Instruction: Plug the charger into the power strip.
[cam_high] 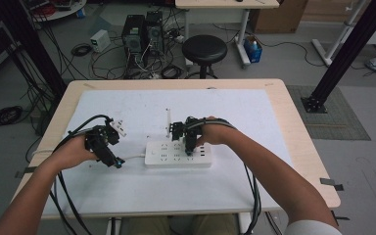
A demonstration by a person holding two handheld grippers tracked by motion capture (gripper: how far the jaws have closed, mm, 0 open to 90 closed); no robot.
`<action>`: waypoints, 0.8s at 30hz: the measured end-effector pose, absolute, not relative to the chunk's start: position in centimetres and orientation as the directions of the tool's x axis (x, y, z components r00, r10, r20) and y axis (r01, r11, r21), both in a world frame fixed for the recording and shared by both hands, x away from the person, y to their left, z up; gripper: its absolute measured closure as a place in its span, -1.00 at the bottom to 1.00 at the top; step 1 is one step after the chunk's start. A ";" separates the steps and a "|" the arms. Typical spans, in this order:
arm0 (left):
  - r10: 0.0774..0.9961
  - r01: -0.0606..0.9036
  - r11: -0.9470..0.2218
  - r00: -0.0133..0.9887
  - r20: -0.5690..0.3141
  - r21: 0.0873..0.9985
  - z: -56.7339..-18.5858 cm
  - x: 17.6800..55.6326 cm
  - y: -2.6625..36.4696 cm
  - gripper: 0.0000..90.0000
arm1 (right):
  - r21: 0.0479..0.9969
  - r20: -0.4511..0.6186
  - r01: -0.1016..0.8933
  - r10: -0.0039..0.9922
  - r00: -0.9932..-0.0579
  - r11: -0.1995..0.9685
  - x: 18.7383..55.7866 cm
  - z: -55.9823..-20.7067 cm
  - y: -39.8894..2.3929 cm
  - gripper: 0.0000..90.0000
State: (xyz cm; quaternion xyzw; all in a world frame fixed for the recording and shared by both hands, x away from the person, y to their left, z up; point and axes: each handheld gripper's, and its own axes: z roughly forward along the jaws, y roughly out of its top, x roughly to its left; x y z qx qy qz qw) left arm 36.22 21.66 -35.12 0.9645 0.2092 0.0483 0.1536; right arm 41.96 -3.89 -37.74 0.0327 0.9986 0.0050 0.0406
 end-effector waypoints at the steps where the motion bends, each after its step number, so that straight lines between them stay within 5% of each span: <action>1: 0.421 0.391 -0.863 0.907 0.027 0.321 -35.1 36.2 21.6 -0.57 | 0.017 -0.072 0.071 0.072 -0.995 0.997 42.1 -37.8 -3.9 0.38; 10: 0.420 0.390 -0.862 0.907 0.023 0.323 -35.2 36.3 21.5 -0.57 | -0.048 -0.126 0.020 0.014 -0.992 0.999 41.3 -37.8 -3.1 0.39; 17: 0.421 0.392 -0.859 0.907 0.020 0.329 -35.3 36.4 21.6 -0.57 | 0.062 -0.060 0.113 0.117 -0.991 0.992 42.1 -37.8 -4.5 0.38; 24: 0.433 0.405 -0.853 0.901 0.016 0.329 -35.4 36.6 22.0 -0.57 | 0.018 -0.136 0.032 0.034 -0.990 0.999 41.0 -37.7 -4.1 0.34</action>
